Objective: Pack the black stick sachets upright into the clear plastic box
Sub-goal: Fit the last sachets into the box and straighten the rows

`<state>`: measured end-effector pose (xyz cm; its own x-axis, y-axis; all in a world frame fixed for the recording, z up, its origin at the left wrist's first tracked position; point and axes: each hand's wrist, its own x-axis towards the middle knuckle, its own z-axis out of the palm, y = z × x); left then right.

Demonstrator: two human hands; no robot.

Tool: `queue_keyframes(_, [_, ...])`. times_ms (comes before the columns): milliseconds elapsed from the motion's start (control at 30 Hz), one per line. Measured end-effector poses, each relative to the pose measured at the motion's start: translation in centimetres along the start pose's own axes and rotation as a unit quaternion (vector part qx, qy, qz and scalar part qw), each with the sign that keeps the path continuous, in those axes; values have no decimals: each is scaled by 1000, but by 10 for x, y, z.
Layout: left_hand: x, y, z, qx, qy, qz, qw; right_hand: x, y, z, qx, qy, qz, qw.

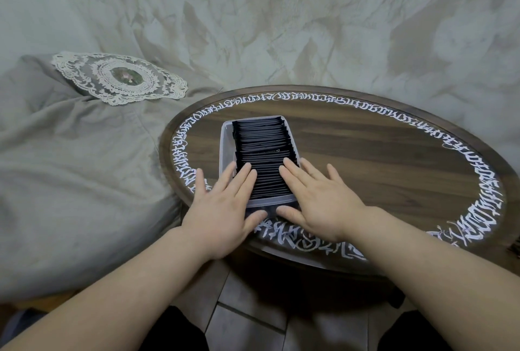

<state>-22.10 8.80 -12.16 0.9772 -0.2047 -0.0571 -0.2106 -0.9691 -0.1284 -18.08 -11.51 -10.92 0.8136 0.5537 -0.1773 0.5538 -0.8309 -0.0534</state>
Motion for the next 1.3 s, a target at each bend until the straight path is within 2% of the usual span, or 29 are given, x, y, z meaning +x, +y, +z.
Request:
queue_keyframes(133, [3,-5,-10,-52,-4,6,999,0,0,-5,5,3,2,1000])
queue_keyframes(267, [33,-13,-22,-124,35,-42,991,16,2,-16,44,28,40,998])
queue_keyframes(467, [61,-14,-10,-112,-24,-75,991,44,5,-18,32,8,50,998])
queue_keyframes(700, [61,-16,-5,-122,-26,-65,990,45,8,-15,9,3,52,999])
queue_keyframes(900, [72,-20,-21,-167,48,-86,981,49,9,-22,24,47,38,998])
queue_keyframes(1167, [97,-30,-10,-108,-56,-77,990,75,21,-22,40,-21,64,997])
queue_keyframes(1300, [103,-35,-15,-137,-2,-76,988,82,25,-27,57,17,60,996])
